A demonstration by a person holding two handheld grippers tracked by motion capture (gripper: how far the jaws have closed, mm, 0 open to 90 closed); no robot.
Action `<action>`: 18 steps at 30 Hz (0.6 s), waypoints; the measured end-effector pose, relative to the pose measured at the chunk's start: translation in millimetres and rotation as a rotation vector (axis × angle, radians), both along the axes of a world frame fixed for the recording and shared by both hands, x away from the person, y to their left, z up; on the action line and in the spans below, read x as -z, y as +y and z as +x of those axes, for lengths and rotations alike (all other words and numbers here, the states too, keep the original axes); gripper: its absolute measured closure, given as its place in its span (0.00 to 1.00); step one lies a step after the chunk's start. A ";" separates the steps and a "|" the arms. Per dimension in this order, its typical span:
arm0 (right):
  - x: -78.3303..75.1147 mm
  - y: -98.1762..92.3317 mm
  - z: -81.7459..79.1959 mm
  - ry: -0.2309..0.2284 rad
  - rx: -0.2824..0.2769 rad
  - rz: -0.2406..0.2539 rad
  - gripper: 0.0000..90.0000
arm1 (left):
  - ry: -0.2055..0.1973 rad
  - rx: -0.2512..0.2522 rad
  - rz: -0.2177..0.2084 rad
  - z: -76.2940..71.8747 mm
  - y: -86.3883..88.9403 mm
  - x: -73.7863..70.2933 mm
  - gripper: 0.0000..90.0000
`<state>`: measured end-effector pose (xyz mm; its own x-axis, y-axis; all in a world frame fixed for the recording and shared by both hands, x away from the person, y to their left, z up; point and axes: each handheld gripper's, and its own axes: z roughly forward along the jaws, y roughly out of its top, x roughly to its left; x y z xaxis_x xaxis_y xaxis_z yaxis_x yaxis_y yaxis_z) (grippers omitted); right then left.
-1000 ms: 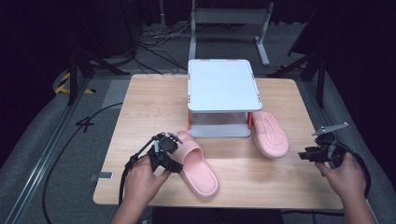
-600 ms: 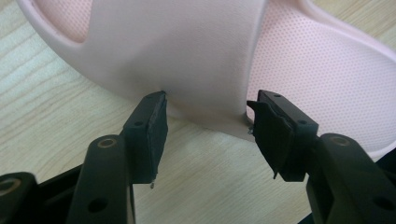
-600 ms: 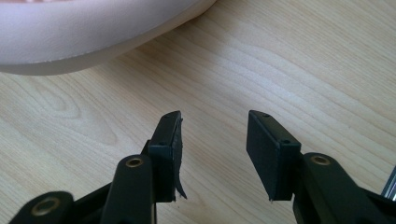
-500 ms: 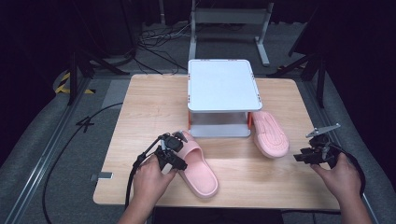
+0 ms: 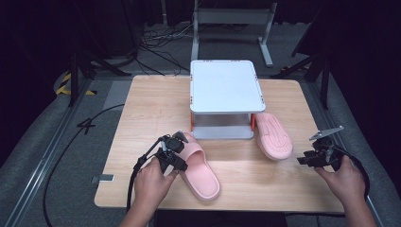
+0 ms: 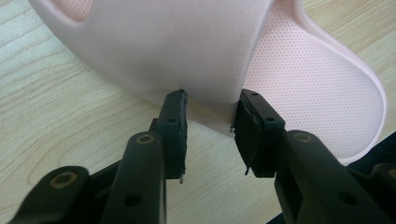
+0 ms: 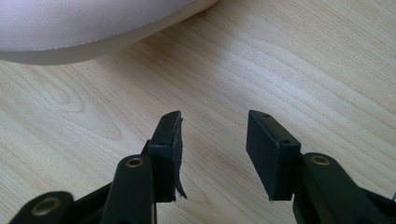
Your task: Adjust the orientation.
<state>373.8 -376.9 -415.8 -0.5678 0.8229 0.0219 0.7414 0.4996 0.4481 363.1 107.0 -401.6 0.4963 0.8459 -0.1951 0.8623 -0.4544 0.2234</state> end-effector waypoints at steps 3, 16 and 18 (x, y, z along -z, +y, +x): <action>-0.2 0.2 -0.3 -0.002 0.000 0.001 0.62 | -0.013 -0.009 0.018 -0.6 6.1 -1.9 0.78; 0.1 -0.4 -0.1 -0.002 -0.003 0.004 0.62 | -0.102 -0.021 0.055 -6.5 22.7 -13.3 0.96; 0.5 -1.0 0.0 -0.001 -0.003 0.007 0.62 | -0.098 -0.005 0.047 -8.0 21.1 -14.6 0.96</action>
